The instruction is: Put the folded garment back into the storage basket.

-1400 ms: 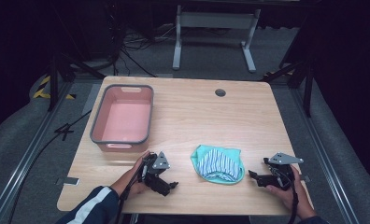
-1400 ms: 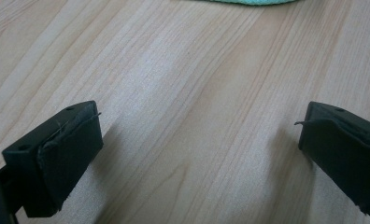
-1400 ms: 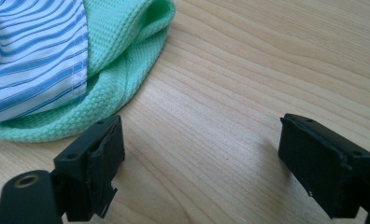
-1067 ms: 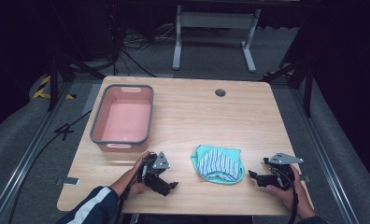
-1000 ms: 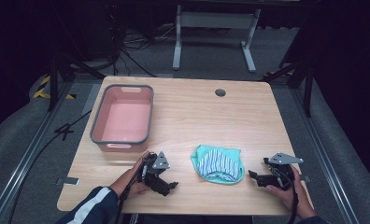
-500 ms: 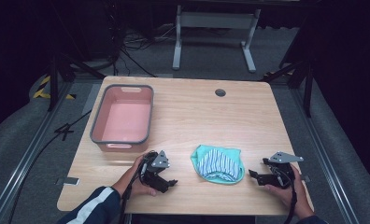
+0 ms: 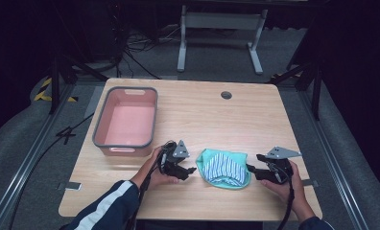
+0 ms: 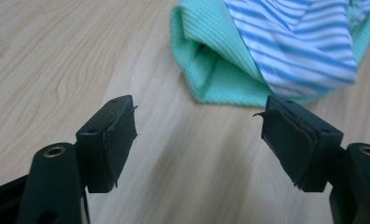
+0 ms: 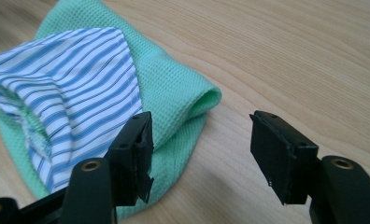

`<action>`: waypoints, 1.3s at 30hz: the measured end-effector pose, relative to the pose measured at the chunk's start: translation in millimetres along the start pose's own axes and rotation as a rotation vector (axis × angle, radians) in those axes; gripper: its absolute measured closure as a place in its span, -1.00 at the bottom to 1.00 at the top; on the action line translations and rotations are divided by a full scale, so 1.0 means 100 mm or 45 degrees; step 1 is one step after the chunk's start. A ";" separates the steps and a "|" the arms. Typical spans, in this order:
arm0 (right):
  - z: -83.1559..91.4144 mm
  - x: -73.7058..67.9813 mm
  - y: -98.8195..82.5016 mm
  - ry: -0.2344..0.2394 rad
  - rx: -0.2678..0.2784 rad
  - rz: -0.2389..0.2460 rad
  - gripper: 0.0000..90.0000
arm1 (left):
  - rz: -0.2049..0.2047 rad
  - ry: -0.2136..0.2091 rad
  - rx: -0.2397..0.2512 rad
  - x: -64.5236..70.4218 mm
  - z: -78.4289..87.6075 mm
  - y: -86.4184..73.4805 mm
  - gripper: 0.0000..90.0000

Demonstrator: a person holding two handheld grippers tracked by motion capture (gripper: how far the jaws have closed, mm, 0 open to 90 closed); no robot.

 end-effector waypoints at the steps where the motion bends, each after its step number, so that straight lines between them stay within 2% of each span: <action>1: -0.03 -0.01 0.02 0.006 -0.006 -0.004 -0.12 | 0.008 -0.003 0.004 -0.02 -0.03 0.03 -0.41; 3: -0.08 0.00 0.04 0.009 -0.019 -0.006 -0.10 | 0.007 0.005 0.010 -0.04 -0.06 0.06 -0.39; 5: -0.12 0.01 0.06 0.008 -0.026 -0.002 -0.08 | 0.038 -0.002 0.027 -0.08 -0.14 0.14 -0.39; 8: -0.18 0.03 0.09 0.001 -0.037 -0.017 -0.07 | 0.057 -0.003 0.052 -0.09 -0.24 0.23 -0.39; 13: -0.26 0.04 0.13 0.001 -0.044 -0.041 -0.06 | 0.027 0.002 -0.002 -0.04 -0.38 0.21 -0.39; 14: -0.32 0.02 0.12 0.010 -0.065 -0.047 -0.07 | 0.014 0.024 -0.024 -0.05 -0.42 0.20 -0.39; 16: -0.34 0.01 0.11 0.008 -0.072 -0.043 -0.07 | 0.016 0.033 -0.024 -0.06 -0.43 0.20 -0.42; 17: -0.37 -0.01 0.10 -0.001 -0.084 -0.036 -0.06 | 0.029 0.007 -0.033 -0.06 -0.46 0.19 -0.42; 18: -0.38 -0.02 0.09 -0.003 -0.089 -0.030 -0.06 | 0.038 0.004 -0.043 -0.05 -0.48 0.17 -0.42; 23: -0.42 -0.04 0.05 0.014 -0.095 -0.053 -0.11 | 0.052 -0.025 -0.046 -0.05 -0.49 0.16 -0.43; 24: -0.42 -0.04 0.05 0.022 -0.094 -0.058 -0.12 | 0.039 -0.025 -0.053 -0.05 -0.48 0.16 -0.43; 27: -0.43 -0.04 0.04 0.031 -0.089 -0.066 -0.14 | 0.042 -0.043 -0.021 -0.03 -0.44 0.20 -0.43; 28: -0.43 -0.03 0.03 0.038 -0.085 -0.087 -0.13 | 0.071 -0.073 0.004 -0.01 -0.42 0.24 -0.43; 31: -0.43 -0.03 0.03 0.044 -0.075 -0.093 -0.13 | 0.058 -0.064 -0.020 0.01 -0.44 0.23 -0.44; 32: -0.43 -0.04 0.03 0.044 -0.077 -0.092 -0.11 | 0.061 -0.072 -0.029 0.01 -0.45 0.22 -0.45; 33: -0.43 -0.06 0.03 0.067 -0.082 -0.081 0.08 | 0.067 -0.069 -0.056 0.02 -0.49 0.19 -0.46; 39: -0.42 -0.12 0.04 0.112 -0.092 -0.070 0.37 | 0.069 -0.071 -0.046 0.02 -0.50 0.19 -0.50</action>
Point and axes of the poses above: each handheld gripper's, and its own axes: z roughly backward along the jaws, y roughly out of its top, x roughly to its right, the point moved 9 cm from there along -z, roughly forward along the jaws, and after that the axes turned 5 degrees about y, right-handed, at the moved point
